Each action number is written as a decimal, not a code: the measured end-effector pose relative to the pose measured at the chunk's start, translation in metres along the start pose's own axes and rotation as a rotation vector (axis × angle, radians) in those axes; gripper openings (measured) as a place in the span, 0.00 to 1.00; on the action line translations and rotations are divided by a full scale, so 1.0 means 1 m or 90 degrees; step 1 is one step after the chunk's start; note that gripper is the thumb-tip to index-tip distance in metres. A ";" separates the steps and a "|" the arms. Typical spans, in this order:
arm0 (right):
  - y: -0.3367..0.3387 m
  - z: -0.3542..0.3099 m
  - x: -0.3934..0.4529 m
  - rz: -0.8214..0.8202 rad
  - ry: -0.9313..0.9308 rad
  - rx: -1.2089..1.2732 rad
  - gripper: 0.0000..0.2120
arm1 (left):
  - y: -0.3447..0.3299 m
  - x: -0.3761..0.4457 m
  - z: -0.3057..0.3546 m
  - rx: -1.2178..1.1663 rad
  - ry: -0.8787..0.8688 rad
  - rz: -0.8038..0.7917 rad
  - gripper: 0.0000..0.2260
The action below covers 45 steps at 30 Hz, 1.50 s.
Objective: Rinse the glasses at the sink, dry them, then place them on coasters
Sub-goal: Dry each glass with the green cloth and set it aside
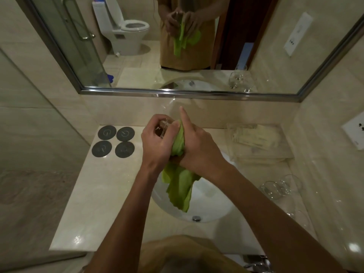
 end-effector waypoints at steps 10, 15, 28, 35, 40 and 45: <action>-0.010 0.028 -0.007 -0.281 -0.038 0.621 0.29 | 0.004 -0.003 -0.004 -0.040 -0.031 -0.152 0.16; -0.023 0.031 -0.019 -0.191 -0.129 0.676 0.24 | 0.003 -0.002 -0.008 -0.072 -0.009 -0.119 0.17; -0.034 0.024 -0.022 0.177 -0.086 0.303 0.42 | -0.011 0.003 -0.004 -0.055 0.029 0.036 0.11; -0.033 0.039 -0.016 0.089 -0.036 0.124 0.52 | -0.019 -0.004 -0.002 0.187 -0.068 -0.088 0.14; -0.041 0.055 -0.024 0.065 -0.130 0.359 0.55 | -0.016 0.001 -0.004 0.179 0.044 -0.206 0.21; -0.038 0.055 -0.036 0.200 -0.132 0.419 0.48 | 0.002 0.010 -0.022 -0.146 0.226 -0.198 0.13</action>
Point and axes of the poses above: each hand's wrist, its own x-axis towards the middle knuckle, its own y-axis out of the back of the hand, z = x × y, the point moved 2 cm from there along x, towards the middle knuckle, and after that the axes turned 12 degrees about -x, right-handed, at the moved point
